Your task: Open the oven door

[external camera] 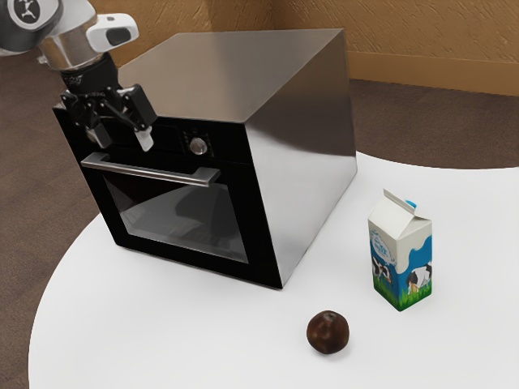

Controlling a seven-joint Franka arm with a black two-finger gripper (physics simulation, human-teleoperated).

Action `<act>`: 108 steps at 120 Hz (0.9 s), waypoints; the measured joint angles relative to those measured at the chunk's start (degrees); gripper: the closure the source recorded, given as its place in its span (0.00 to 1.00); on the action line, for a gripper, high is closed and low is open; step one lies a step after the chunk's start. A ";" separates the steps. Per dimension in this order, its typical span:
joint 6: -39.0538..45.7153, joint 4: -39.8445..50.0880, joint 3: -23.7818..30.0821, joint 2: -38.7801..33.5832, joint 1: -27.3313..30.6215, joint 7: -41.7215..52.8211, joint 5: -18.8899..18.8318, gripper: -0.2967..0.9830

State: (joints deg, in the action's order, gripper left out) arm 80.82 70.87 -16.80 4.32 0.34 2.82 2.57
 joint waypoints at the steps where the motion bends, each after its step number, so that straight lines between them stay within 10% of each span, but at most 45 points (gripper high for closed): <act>1: -0.05 0.00 0.00 0.00 -0.26 0.04 0.00 0.25; 24: -0.82 -1.22 0.16 -0.38 -1.60 1.05 0.03 0.25; 34: -1.41 -5.63 1.19 -11.41 -3.27 6.99 -0.85 0.25; 44: -4.77 -5.87 0.65 -15.01 -1.46 13.96 -8.86 0.25; 67: 3.27 22.76 -0.21 -32.10 -4.57 29.28 -22.46 0.25; 108: 14.66 28.45 -8.24 -31.34 -8.28 49.90 -25.61 0.25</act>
State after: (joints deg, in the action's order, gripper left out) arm 95.48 99.32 -25.04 -27.02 -7.95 52.73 -23.04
